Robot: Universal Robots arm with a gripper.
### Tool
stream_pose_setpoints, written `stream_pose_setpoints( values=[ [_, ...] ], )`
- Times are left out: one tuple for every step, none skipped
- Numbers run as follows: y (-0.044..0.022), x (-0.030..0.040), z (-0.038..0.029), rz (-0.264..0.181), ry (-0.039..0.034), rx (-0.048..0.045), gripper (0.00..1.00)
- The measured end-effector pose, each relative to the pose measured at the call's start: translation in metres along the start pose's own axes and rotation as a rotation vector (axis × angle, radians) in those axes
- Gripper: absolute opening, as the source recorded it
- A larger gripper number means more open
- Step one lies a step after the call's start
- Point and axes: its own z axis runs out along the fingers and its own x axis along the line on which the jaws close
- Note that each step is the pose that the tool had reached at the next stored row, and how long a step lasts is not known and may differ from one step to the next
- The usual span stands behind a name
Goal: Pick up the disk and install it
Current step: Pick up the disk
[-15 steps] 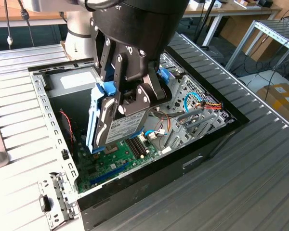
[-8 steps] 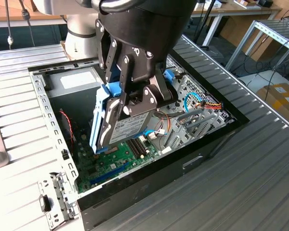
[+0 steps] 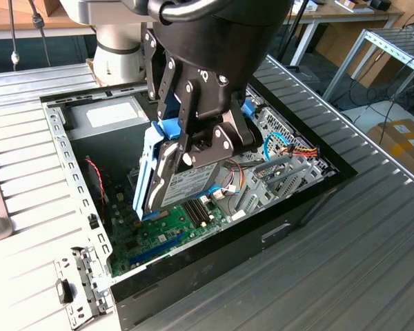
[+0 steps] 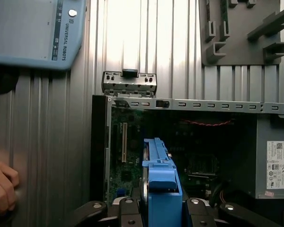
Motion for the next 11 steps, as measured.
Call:
stream_pose_setpoints(
  values=[
    [-0.0005, 0.0003, 0.0, 0.0, 0.0, 0.0001, 0.37],
    [-0.0012, 0.0006, 0.0, 0.0, 0.0, 0.0, 0.37],
    [-0.0018, 0.001, 0.0, 0.0, 0.0, 0.0, 0.37],
    [-0.0022, 0.0013, 0.0, 0.0, 0.0, 0.0, 0.37],
    [-0.0029, 0.0019, 0.0, 0.0, 0.0, 0.0001, 0.37],
    [-0.0033, 0.0021, 0.0, 0.0, 0.0, 0.0, 0.37],
    [-0.0036, 0.0025, 0.0, 0.0, 0.0, 0.0, 0.37],
    [-0.0044, 0.0032, 0.0, 0.0, -0.0001, 0.0001, 0.37],
    [-0.0048, 0.0034, 0.0, 0.0, -0.0001, 0.0001, 0.37],
    [-0.0052, 0.0037, 0.0, 0.0, 0.0, 0.0, 0.37],
    [-0.0057, 0.0041, 0.0, 0.0, 0.0, 0.0, 0.37]
  ],
)
